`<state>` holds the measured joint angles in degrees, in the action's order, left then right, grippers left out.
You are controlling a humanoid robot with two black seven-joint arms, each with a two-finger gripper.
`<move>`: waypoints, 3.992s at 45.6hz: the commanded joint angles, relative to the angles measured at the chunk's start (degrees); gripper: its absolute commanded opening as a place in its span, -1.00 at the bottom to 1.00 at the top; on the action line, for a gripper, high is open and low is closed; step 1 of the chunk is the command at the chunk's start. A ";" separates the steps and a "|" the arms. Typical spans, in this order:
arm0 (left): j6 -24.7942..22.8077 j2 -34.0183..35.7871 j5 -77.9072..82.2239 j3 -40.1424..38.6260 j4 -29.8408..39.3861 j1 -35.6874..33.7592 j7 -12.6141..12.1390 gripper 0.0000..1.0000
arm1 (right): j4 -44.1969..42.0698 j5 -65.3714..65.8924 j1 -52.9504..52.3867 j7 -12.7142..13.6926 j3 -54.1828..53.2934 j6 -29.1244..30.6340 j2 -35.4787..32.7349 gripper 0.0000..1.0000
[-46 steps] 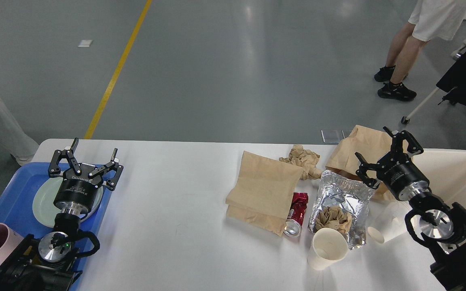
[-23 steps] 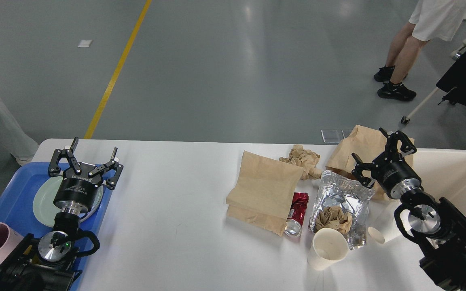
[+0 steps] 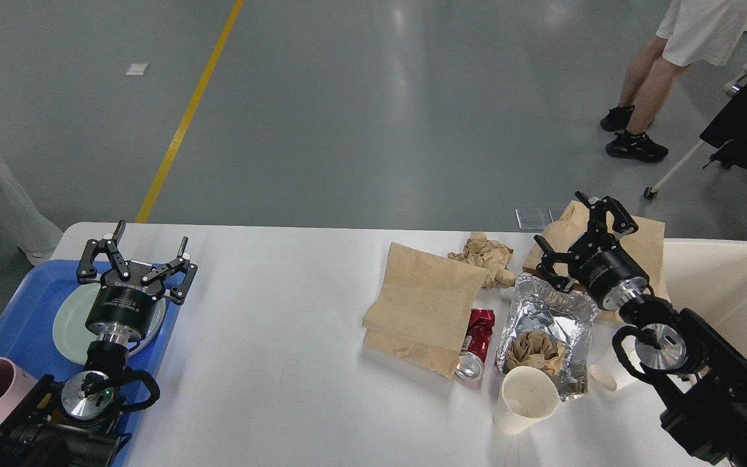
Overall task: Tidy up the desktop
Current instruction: 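Raise the right gripper up above the paper items, then lower the right gripper onto the flat brown paper sheet, then grasp the flat brown paper sheet with the right gripper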
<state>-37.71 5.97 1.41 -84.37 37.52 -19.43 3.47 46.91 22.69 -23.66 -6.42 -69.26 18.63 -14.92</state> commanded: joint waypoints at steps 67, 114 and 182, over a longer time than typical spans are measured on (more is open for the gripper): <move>0.10 0.19 0.00 0.09 -0.16 0.00 0.05 0.93 | 26.72 -12.66 -104.21 2.11 140.36 22.77 12.73 0.99; 0.01 0.01 0.00 0.09 -0.08 0.00 -0.13 0.93 | 27.72 -40.36 -88.42 11.16 133.69 -0.08 10.61 1.00; 0.01 0.10 0.00 0.09 -0.08 -0.08 -0.04 0.93 | -5.69 -27.79 -48.85 11.08 123.13 -14.76 21.16 0.42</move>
<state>-37.71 6.07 1.43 -84.35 37.44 -19.50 3.43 42.00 -5.78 -73.17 4.57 53.96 3.85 5.82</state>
